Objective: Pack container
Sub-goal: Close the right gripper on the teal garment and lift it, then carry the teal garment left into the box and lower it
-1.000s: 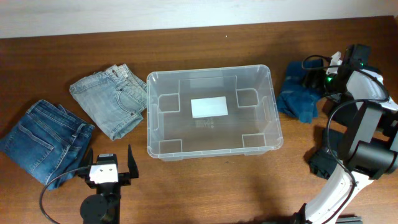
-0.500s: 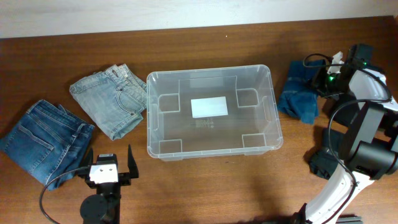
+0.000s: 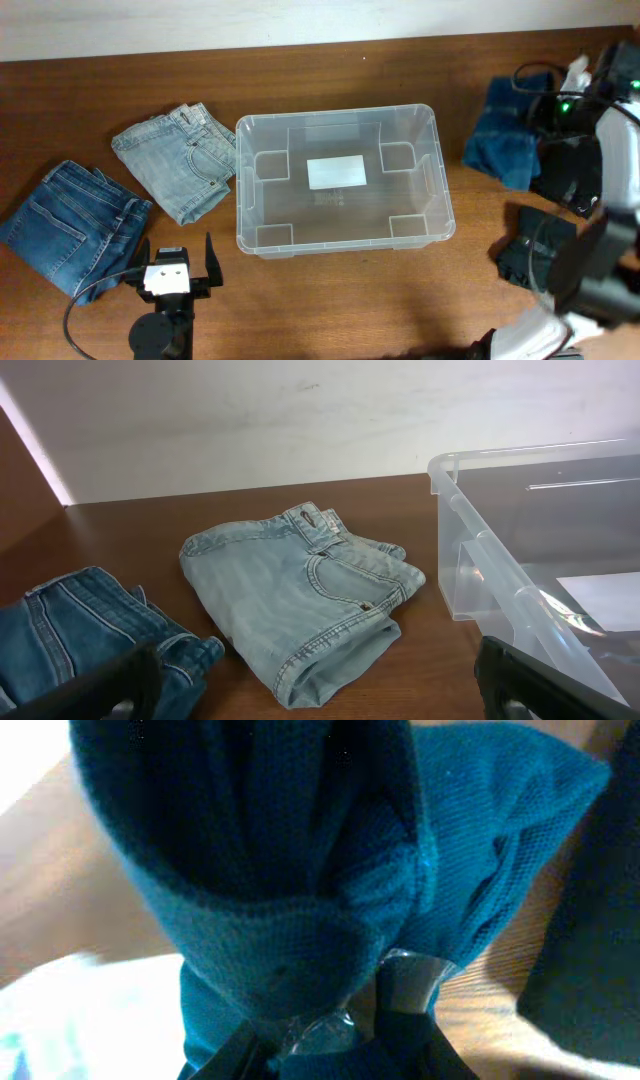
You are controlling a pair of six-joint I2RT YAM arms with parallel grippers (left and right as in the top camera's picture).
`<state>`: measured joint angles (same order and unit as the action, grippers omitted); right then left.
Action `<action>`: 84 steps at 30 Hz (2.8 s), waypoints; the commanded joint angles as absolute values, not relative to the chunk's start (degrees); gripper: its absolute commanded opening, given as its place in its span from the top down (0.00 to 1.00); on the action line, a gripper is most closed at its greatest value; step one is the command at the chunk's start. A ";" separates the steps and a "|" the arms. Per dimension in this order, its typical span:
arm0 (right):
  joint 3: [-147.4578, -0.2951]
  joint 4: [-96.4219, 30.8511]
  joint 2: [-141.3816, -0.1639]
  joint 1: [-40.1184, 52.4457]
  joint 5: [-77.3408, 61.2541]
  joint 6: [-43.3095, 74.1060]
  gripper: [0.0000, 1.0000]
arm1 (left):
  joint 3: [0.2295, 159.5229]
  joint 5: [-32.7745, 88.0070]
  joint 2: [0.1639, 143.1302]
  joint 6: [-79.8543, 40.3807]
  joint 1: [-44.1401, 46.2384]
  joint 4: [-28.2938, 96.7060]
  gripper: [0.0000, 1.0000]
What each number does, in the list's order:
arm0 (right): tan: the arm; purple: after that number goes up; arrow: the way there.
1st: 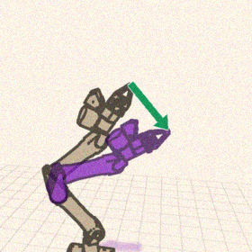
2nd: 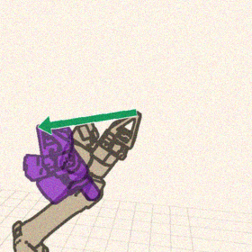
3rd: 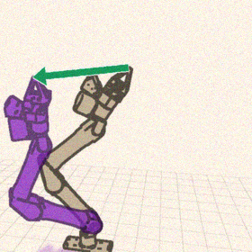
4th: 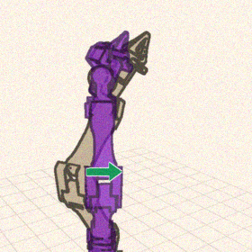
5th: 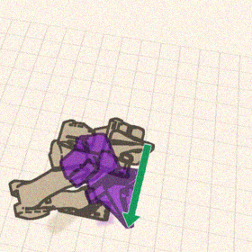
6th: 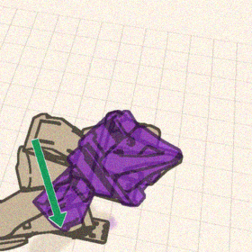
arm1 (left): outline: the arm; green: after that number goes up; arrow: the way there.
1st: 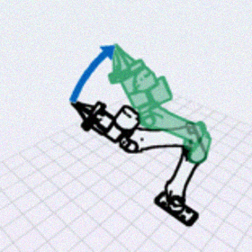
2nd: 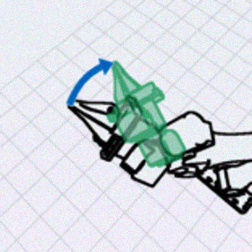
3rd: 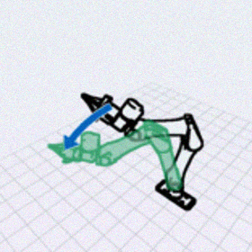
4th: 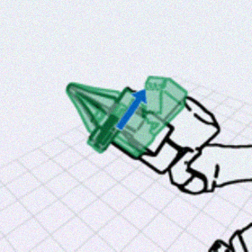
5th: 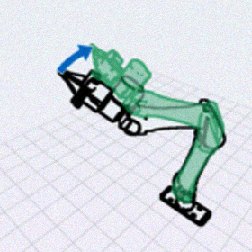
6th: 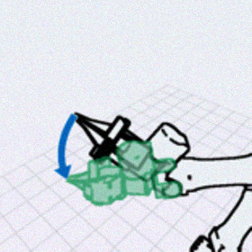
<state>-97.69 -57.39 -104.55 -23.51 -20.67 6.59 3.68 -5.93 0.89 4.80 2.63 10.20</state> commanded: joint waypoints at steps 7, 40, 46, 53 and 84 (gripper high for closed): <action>-100.07 -63.24 -86.56 -8.84 -25.30 9.72 0.74 | 3.09 -5.34 0.40 5.48 2.31 10.07 0.00; -99.55 -53.69 -105.69 36.69 -7.18 39.75 0.74 | 3.09 -5.34 0.40 5.48 2.31 10.07 0.00; -99.55 -53.71 -109.25 36.82 -7.05 39.75 0.75 | 3.09 -5.34 0.40 5.48 2.31 10.07 0.01; -99.53 -53.28 -112.20 36.88 -7.05 39.72 0.75 | 3.09 -5.34 0.40 5.48 2.31 10.07 0.01; -98.26 -50.43 -119.63 37.91 -7.03 39.20 0.20 | 3.09 -5.34 0.40 5.48 2.31 10.07 0.01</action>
<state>-98.74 -50.46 -120.09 37.32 -7.31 39.51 3.68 -5.93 0.89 4.80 2.63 10.20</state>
